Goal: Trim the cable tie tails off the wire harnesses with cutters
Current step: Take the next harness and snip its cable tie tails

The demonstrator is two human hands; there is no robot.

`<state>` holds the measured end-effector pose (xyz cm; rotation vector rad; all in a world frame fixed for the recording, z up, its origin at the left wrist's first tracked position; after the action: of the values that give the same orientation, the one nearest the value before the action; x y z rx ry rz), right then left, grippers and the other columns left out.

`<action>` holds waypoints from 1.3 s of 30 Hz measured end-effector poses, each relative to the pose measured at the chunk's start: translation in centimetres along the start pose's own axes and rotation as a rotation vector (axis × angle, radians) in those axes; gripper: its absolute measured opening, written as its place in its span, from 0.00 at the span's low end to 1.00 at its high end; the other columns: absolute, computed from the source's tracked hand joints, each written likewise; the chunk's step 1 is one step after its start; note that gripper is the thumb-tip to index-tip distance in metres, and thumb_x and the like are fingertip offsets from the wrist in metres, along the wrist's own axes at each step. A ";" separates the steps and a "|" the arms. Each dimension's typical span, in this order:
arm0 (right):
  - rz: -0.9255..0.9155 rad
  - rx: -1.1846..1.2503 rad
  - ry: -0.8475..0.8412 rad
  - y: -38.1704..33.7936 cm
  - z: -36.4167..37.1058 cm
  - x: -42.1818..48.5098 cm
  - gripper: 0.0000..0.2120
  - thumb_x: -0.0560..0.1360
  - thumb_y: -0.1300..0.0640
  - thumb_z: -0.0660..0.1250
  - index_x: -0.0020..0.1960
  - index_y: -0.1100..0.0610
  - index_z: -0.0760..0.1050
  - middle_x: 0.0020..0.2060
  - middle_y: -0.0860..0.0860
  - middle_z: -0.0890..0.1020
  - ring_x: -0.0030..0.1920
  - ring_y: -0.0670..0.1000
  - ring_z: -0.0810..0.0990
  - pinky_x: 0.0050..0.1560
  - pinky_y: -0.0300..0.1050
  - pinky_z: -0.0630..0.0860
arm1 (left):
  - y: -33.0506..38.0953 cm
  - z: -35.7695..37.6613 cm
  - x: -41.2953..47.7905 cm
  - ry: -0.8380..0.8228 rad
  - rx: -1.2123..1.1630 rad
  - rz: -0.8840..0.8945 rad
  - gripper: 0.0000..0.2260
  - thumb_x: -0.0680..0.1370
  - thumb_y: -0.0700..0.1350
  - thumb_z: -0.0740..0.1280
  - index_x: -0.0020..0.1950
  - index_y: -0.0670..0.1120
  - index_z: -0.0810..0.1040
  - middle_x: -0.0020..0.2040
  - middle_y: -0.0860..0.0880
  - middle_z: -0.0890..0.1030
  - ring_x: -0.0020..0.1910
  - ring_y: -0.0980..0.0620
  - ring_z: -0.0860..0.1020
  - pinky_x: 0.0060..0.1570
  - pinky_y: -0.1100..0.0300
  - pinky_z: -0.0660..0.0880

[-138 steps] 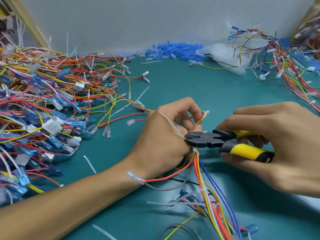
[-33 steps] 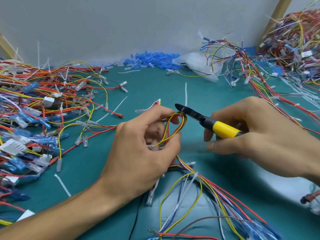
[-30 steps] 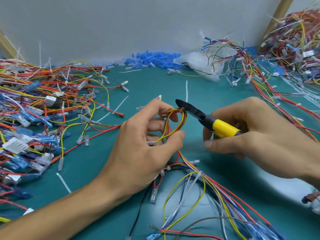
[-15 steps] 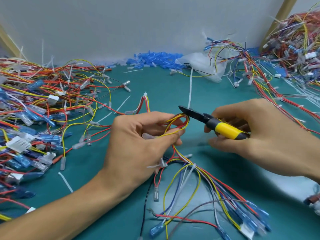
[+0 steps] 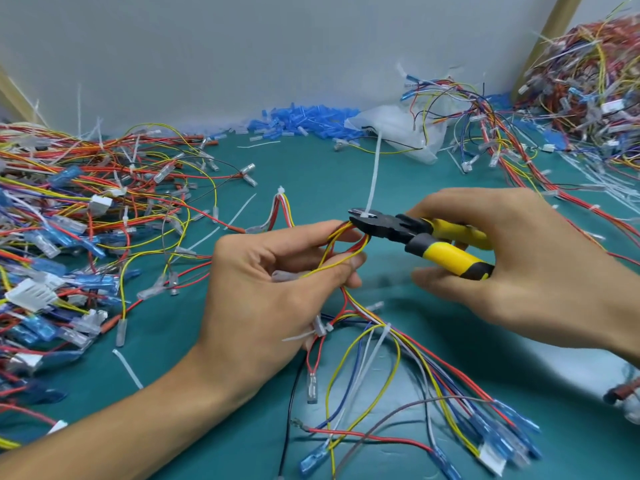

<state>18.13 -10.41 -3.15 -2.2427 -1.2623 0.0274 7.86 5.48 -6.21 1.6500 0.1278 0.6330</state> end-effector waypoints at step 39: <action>0.084 0.034 -0.121 -0.1 0.5 -0.1 0.17 0.68 0.41 0.71 0.45 0.54 0.81 0.29 0.54 0.73 0.31 0.55 0.67 0.32 0.51 0.66 | -0.1 0.3 0.0 -0.044 0.020 -0.027 0.12 0.73 0.29 0.75 0.50 0.43 0.87 0.35 0.48 0.87 0.19 0.65 0.73 0.26 0.77 0.68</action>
<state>17.84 -10.23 -3.60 -2.2929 -1.2189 0.2179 8.03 5.21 -6.29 1.6775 0.1245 0.5762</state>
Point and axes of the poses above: each hand's wrist, its own x-axis towards the middle knuckle, its own z-axis out of the palm, y = z × x, the point moved 9 cm from there along x, towards the middle knuckle
